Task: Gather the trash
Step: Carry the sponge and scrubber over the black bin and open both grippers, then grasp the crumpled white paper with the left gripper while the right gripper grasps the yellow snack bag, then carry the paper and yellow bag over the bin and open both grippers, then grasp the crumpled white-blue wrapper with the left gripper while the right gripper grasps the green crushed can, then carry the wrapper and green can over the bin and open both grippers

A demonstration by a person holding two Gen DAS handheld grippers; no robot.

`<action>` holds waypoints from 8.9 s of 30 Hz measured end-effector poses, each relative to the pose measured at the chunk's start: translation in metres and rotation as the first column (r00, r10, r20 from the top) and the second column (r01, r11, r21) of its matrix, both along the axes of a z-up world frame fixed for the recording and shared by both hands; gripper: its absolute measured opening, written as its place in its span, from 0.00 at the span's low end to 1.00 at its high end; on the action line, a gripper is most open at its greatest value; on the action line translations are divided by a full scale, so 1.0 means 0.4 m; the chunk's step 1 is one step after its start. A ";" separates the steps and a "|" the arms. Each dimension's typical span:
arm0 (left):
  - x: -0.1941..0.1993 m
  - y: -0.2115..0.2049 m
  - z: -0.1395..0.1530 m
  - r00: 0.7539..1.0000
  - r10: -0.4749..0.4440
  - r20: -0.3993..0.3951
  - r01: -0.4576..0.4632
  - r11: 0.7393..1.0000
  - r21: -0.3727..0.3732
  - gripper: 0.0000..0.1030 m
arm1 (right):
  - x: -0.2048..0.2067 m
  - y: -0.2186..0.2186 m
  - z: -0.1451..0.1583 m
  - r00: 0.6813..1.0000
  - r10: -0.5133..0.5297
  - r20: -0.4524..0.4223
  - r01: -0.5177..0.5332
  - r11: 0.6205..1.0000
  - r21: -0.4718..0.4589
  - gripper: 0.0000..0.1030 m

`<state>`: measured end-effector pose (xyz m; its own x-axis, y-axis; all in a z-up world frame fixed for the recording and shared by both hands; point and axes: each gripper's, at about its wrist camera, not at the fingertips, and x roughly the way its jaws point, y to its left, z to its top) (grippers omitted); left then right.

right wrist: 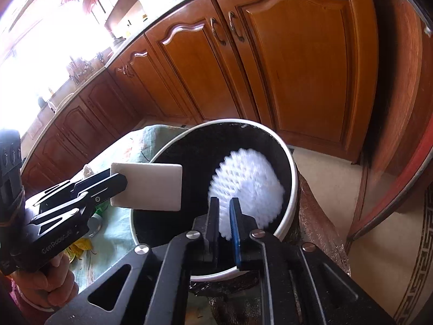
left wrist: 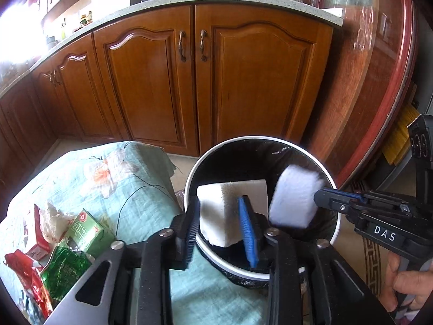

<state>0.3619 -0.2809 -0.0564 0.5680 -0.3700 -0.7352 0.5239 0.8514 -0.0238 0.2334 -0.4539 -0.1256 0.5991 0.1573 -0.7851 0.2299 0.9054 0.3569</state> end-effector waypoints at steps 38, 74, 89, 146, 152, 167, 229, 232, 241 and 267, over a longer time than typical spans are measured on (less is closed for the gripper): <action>-0.450 0.592 0.004 0.926 0.378 0.007 -0.370 0.909 -0.190 0.66 | -0.143 0.409 0.020 0.980 0.143 0.135 -0.157 0.983 0.098 0.82; -0.344 0.734 0.009 0.910 0.405 -0.084 -0.414 0.890 -0.191 0.23 | 0.005 0.650 -0.013 0.936 0.335 0.107 -0.343 0.936 0.077 0.03; -0.454 0.671 0.087 0.949 0.315 -0.017 -0.310 0.918 -0.248 0.22 | -0.118 0.553 0.084 0.942 0.282 0.181 -0.300 0.951 0.079 0.03; -0.039 0.036 0.018 0.996 -0.032 -0.089 0.021 0.993 -0.120 0.23 | -0.009 0.025 0.046 0.995 -0.008 0.096 0.010 1.000 -0.022 0.03; -0.004 -0.005 -0.012 0.992 -0.040 -0.120 0.027 0.994 -0.104 0.28 | 0.010 0.014 0.026 0.997 -0.003 0.072 0.003 1.000 -0.009 0.08; -0.083 0.068 -0.015 0.996 0.013 -0.089 -0.026 0.989 -0.145 0.53 | -0.047 0.013 0.032 0.991 -0.072 0.110 0.067 0.997 0.043 0.74; -0.275 0.892 0.002 0.788 0.582 -0.203 -0.611 0.779 -0.138 0.60 | 0.060 0.711 0.054 0.880 0.450 0.154 -0.378 0.859 -0.345 0.82; -0.232 0.893 -0.030 0.784 0.577 -0.230 -0.612 0.781 -0.126 0.59 | 0.086 0.733 0.025 0.877 0.466 0.118 -0.380 0.823 -0.422 0.78; -0.189 0.874 -0.063 0.808 0.551 -0.206 -0.581 0.804 -0.127 0.25 | 0.125 0.736 -0.033 0.885 0.463 0.051 -0.382 0.784 -0.489 0.37; -0.308 0.562 0.061 0.954 0.284 -0.095 -0.298 0.932 -0.205 0.23 | -0.067 0.391 0.085 0.971 0.135 0.196 -0.140 0.990 0.012 0.27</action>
<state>0.2388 -0.0563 -0.0320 0.6296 -0.3486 -0.6943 0.2454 0.9372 -0.2479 0.2068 -0.2975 -0.0917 0.7109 0.2673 -0.6505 0.0276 0.9136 0.4057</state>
